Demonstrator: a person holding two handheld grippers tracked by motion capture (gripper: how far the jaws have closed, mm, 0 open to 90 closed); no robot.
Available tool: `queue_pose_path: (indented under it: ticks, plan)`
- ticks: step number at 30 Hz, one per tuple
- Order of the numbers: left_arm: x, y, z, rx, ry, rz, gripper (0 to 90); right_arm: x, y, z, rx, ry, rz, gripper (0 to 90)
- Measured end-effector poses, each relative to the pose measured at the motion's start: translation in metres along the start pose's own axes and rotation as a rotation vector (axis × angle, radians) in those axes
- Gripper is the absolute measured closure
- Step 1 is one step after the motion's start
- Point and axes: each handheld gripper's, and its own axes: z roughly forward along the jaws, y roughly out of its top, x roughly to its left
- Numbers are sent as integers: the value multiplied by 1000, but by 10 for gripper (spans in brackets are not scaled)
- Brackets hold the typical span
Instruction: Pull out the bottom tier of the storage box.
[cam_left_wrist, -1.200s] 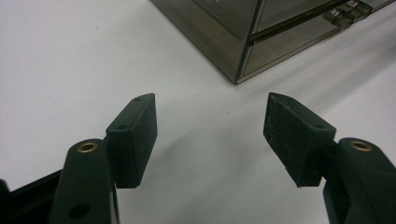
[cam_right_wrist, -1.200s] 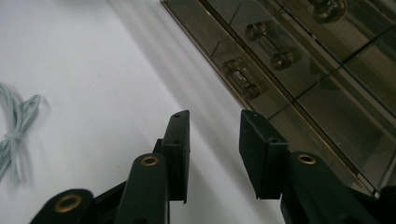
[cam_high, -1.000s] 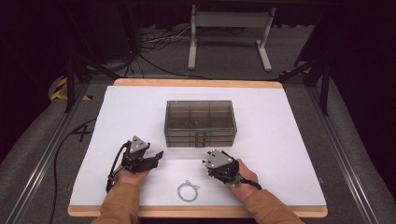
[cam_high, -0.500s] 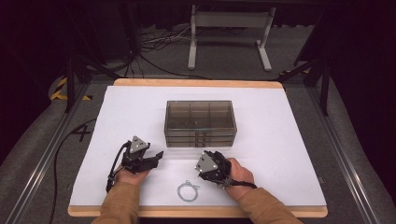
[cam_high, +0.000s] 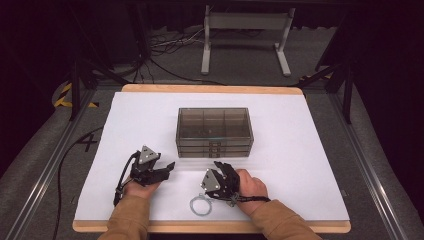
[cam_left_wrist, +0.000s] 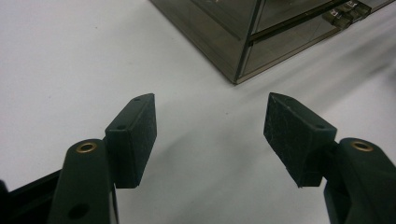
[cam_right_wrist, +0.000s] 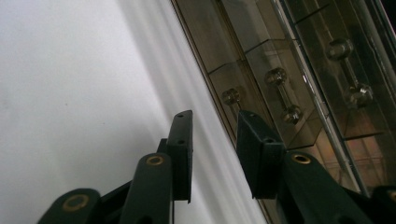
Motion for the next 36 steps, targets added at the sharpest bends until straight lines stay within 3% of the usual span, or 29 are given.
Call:
queue_pose_path:
  ticks: [4,21,24,30,36]
  plan:
    - [0,0,0,0,-2,-1,348,2,2,2,11,-33,-42,665]
    - [2,0,0,-1,4,-23,338,11,7,12,79,-152,-124,680]
    - [2,0,0,2,4,-24,339,15,9,14,100,-180,-158,689]
    - [2,0,0,2,5,-24,340,20,12,19,122,-220,-169,713]
    - [3,0,0,2,5,-25,341,23,14,23,138,-242,-210,709]
